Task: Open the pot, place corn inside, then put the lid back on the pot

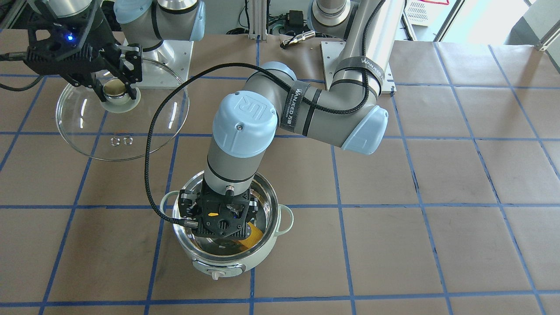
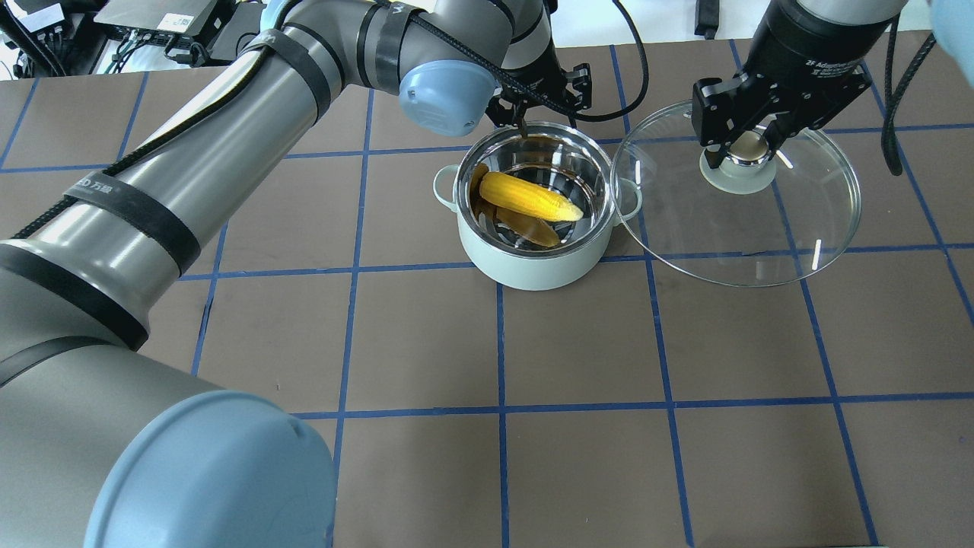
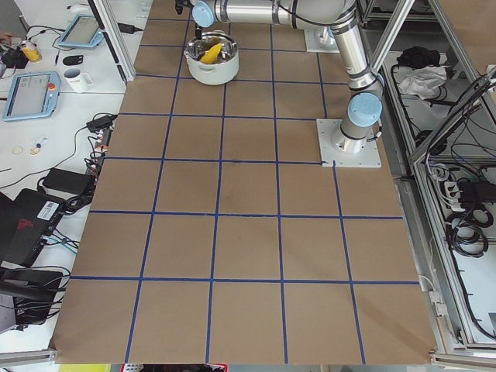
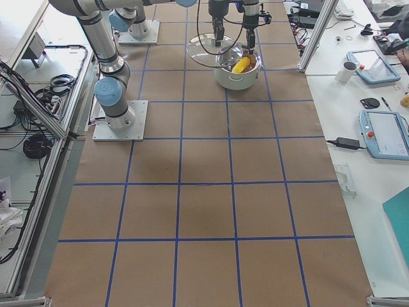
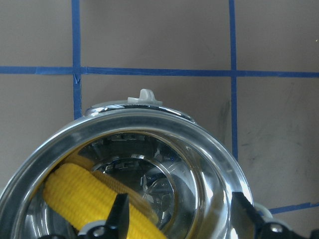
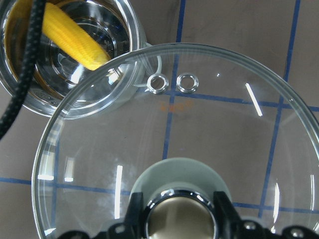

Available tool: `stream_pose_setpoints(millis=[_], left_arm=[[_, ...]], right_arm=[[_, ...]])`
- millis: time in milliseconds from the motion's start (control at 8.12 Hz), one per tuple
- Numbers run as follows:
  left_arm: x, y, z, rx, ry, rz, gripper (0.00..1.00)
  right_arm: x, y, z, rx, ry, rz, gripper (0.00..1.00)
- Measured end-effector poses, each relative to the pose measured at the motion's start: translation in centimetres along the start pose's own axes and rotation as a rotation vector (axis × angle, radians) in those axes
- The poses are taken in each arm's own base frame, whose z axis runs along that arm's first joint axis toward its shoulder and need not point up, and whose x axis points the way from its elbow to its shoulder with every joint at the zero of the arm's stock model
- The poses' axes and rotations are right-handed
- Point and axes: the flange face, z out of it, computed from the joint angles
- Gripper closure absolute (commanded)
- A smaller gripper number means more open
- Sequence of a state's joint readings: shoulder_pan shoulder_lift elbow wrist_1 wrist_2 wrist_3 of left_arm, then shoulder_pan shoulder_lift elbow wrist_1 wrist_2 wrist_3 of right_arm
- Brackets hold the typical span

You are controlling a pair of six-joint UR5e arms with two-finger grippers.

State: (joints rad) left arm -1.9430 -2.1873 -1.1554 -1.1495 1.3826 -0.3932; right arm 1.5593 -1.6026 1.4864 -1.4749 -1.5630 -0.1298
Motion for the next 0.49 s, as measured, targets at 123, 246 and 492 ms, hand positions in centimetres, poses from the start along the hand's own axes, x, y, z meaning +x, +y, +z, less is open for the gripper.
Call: stream_pose_setpoints(millis=[123, 246, 492], left_arm=[[-0.3, -0.2, -0.9, 0.009, 0.001, -0.002, 0.06], [-1.1, -0.5, -2.4, 0.026, 0.003, -0.011, 0.00], [-3.8, -1.1, -8.1, 0.078, 0.008, -0.024, 0.00]], right_arm=[[0.0, -0.2, 0.3, -0.004, 0.000, 0.004, 0.94], [0.1, -0.6, 0.5, -0.001, 0.000, 0.009, 0.94], [0.1, -2.3, 1.8, 0.010, -0.005, 0.018, 0.94]])
